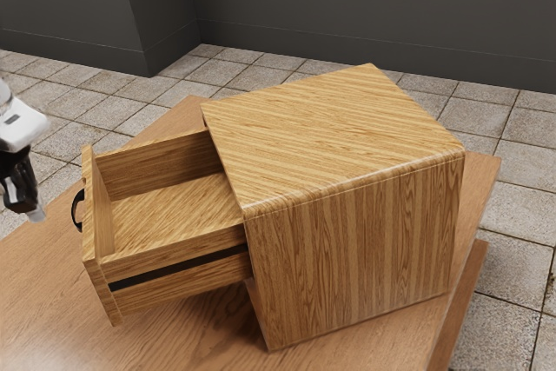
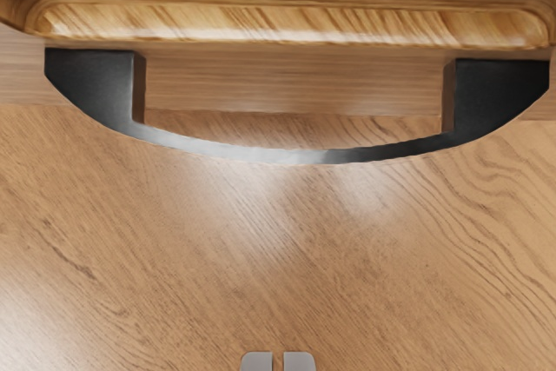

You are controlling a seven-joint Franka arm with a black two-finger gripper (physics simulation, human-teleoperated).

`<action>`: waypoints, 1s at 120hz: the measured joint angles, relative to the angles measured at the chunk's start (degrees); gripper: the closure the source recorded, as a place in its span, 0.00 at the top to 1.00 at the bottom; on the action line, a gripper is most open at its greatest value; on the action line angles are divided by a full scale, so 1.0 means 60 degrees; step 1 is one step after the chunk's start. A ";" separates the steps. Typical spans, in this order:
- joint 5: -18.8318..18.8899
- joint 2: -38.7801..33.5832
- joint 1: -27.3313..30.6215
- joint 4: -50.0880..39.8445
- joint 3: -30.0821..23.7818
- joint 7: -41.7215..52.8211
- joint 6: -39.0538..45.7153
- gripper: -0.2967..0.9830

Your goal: Push the drawer handle with one arm to close the drawer

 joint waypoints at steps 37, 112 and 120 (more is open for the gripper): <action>-0.0246 0.0672 -0.0272 -0.0165 0.0026 0.0980 0.0599 0.15; -0.1523 0.2217 -0.0286 0.0353 -0.0968 0.1892 0.1865 0.15; -0.1617 0.2378 -0.0286 0.0466 -0.1093 0.1943 0.1925 0.16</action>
